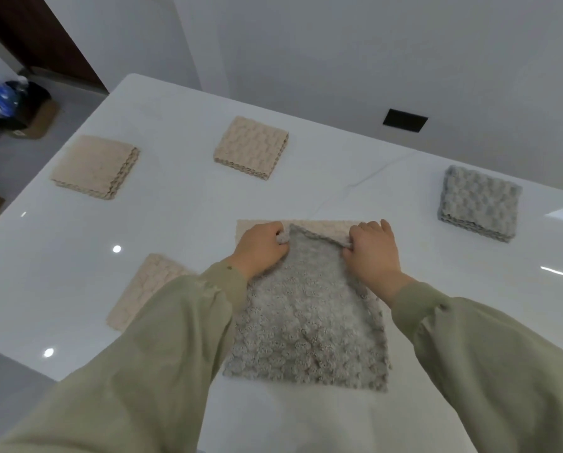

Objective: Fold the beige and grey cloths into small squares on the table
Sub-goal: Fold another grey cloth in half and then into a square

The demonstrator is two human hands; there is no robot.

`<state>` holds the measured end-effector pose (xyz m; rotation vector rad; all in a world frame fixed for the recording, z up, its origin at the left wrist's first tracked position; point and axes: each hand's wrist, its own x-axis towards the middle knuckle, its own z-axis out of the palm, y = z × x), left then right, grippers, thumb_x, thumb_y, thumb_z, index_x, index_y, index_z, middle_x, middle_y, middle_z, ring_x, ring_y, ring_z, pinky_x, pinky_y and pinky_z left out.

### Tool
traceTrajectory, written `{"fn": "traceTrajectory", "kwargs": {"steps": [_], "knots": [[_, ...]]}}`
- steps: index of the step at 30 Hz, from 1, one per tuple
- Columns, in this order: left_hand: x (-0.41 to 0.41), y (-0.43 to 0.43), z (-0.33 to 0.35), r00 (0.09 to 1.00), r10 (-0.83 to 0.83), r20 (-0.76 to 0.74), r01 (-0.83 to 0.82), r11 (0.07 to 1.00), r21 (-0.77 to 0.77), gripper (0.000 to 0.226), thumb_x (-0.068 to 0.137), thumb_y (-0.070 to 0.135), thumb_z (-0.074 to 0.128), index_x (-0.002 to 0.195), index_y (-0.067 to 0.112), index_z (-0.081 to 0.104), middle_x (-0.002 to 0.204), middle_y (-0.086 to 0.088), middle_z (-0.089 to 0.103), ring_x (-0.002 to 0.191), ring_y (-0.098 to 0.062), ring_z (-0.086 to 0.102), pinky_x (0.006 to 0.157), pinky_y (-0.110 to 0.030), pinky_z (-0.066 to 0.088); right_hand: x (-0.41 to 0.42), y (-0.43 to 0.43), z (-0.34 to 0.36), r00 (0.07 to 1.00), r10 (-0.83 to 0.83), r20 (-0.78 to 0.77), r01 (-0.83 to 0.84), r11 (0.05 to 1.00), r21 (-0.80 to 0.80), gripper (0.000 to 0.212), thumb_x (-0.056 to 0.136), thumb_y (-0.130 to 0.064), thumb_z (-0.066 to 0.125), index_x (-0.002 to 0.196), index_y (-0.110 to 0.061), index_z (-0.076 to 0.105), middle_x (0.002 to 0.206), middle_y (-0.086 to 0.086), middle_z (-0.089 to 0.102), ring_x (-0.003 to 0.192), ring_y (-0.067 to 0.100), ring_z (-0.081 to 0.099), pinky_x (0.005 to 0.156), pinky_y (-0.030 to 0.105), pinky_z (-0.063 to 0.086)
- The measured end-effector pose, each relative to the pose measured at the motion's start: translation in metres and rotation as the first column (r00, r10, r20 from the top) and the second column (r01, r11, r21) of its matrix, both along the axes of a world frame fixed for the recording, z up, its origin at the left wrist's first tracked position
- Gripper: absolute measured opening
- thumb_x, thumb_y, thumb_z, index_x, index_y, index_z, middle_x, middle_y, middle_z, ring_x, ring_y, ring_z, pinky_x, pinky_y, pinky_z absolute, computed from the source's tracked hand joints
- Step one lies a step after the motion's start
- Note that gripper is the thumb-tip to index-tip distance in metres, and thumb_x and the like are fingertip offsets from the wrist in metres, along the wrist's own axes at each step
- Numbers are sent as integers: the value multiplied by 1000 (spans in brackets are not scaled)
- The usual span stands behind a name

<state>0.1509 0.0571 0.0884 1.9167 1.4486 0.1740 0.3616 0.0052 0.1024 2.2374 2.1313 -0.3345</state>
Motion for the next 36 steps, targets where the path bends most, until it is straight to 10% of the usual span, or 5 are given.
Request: {"fn": "traceTrajectory", "kwargs": {"steps": [4, 14, 24, 31, 36], "knots": [[14, -10, 27, 979, 99, 176, -62, 977, -204, 32, 86, 19, 63, 64, 17, 41, 64, 3, 38, 58, -11, 37, 54, -25, 25, -3, -8, 20, 866, -197, -459, 146, 979, -144, 25, 86, -17, 53, 66, -14, 37, 63, 2, 43, 61, 20, 40, 53, 30, 30], [86, -91, 88, 750, 460, 475, -192, 839, -510, 6, 90, 12, 60, 85, 11, 63, 87, -10, 65, 81, -23, 63, 75, -34, 51, 50, -62, 73, 624, -239, -744, 166, 971, -172, 20, 90, -13, 52, 108, -10, 61, 105, 4, 61, 99, 23, 58, 86, 36, 48], [175, -207, 128, 413, 636, 652, -77, 738, -671, 17, 96, 6, 45, 107, 4, 58, 103, -13, 64, 90, -23, 64, 76, -32, 56, 147, -160, 121, 587, -159, -794, 102, 987, -122, 22, 92, -14, 56, 102, 3, 64, 100, 27, 66, 86, 39, 64, 64, 33, 48], [213, -250, 141, 503, 586, 636, 127, 677, -725, 24, 97, 8, 39, 115, 4, 54, 110, -14, 63, 97, -24, 63, 86, -34, 52, 218, -206, 145, 414, -337, -845, -164, 886, -434, 12, 91, -6, 56, 95, -1, 67, 90, 14, 70, 81, 26, 65, 71, 33, 56], [216, -249, 132, 629, 600, 495, -72, 678, -731, 16, 97, 12, 49, 104, 4, 59, 98, -11, 66, 84, -20, 66, 75, -31, 57, 254, -205, 136, 580, -344, -739, -158, 842, -516, 16, 88, -10, 61, 98, 2, 62, 88, 17, 59, 81, 26, 54, 69, 32, 47]]}}
